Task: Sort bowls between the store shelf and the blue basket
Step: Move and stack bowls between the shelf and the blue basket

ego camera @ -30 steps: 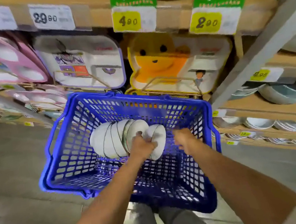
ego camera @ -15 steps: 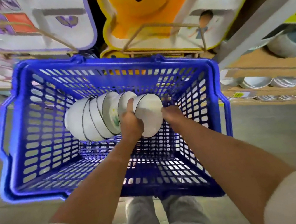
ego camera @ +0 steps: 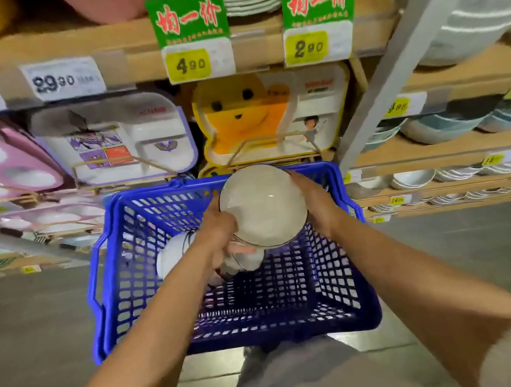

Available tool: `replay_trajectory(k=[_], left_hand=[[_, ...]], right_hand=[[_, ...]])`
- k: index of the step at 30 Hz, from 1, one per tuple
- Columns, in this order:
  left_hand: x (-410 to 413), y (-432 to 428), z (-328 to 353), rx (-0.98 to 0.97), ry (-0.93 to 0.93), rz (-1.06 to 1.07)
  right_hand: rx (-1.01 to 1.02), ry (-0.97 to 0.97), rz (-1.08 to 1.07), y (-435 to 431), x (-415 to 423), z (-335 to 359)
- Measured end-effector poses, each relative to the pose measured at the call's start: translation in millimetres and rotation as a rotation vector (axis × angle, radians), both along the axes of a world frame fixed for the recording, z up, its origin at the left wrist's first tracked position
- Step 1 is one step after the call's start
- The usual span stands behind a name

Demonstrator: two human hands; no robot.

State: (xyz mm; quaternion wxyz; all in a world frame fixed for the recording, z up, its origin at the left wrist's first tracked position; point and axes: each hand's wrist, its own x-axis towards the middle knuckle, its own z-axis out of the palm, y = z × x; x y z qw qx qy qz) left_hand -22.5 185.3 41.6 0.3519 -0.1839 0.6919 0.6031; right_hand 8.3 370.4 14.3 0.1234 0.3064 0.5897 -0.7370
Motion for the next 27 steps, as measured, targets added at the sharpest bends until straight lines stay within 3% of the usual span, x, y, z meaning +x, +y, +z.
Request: replay_trajectory(k=[7,11,16,22,27], left_hand=[[0,-28,96,0.138,0.167,-0.142],[1,-30,144,0.204,0.221,-0.112],[13,-6,185,0.127,0.503,-0.067],[52,44,213,0.644,0.624,0.154],[80,86,235,0.77,0.69,0.085]], right_hand=[[-0.229,0.291,-0.103,-18,11,89],[-0.323,0.451,-0.198,-29,21,140],[-0.323,0.523,-0.346,-27,41,198],[-0.325,0.515,-0.516,-13,85,235],[-0.232,0.459,-0.664,18,129,269]])
